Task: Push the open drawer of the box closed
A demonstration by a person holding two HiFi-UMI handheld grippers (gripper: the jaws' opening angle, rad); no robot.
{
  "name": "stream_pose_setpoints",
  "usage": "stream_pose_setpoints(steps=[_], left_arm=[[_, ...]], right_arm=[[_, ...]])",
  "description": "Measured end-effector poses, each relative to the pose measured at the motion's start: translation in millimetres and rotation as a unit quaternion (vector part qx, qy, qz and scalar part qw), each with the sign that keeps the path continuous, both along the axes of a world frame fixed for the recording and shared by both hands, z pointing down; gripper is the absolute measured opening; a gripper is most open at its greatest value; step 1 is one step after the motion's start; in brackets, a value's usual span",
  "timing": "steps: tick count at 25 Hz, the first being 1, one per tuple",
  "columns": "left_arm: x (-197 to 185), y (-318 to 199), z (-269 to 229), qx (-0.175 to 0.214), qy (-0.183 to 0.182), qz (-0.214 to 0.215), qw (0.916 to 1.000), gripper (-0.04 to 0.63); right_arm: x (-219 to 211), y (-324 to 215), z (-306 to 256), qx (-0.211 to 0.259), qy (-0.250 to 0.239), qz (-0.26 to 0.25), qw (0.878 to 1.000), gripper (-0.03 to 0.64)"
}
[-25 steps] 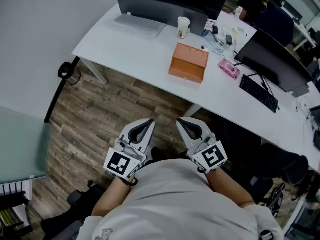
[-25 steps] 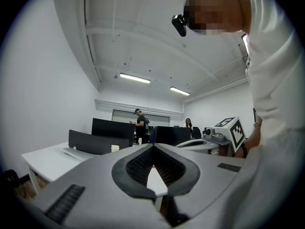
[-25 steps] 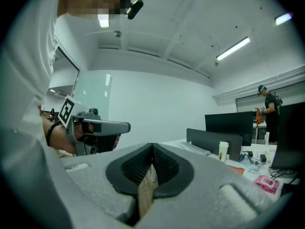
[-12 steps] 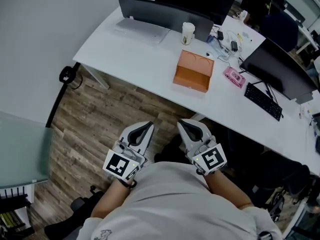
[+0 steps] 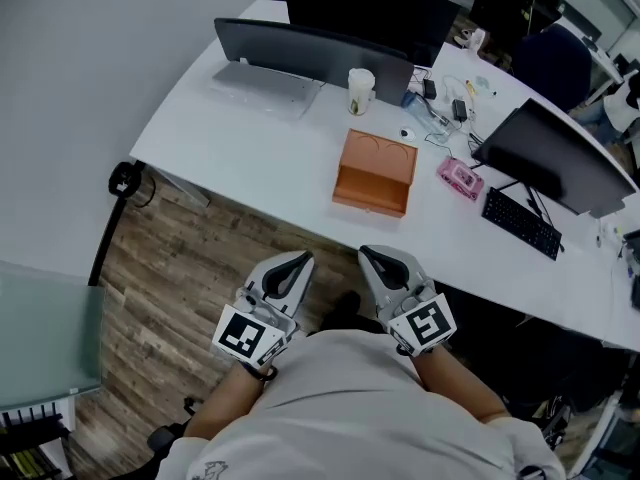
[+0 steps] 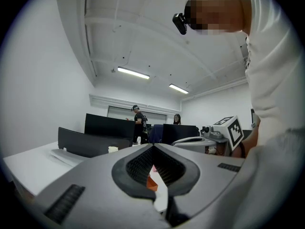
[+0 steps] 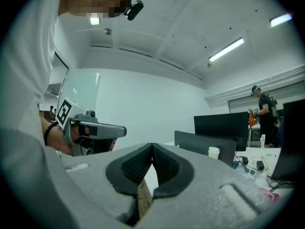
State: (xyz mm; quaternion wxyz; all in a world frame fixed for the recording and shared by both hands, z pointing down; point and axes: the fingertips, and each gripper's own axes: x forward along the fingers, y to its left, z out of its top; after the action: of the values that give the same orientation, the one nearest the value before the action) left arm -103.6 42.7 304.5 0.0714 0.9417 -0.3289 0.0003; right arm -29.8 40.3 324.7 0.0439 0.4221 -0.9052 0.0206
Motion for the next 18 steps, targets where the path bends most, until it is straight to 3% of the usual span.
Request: stream_pose_setpoints(steps=[10,18], left_arm=[[83,-68,-5,0.023,0.005,0.056,0.9982,-0.002],[121,-94,-7,0.004,0.018,0.105,0.9943,-0.002]], right_arm=[[78,-50,1,0.005,-0.001,0.05,0.999,0.002],[109,-67,2,-0.016,-0.01,0.085,0.996,0.002]])
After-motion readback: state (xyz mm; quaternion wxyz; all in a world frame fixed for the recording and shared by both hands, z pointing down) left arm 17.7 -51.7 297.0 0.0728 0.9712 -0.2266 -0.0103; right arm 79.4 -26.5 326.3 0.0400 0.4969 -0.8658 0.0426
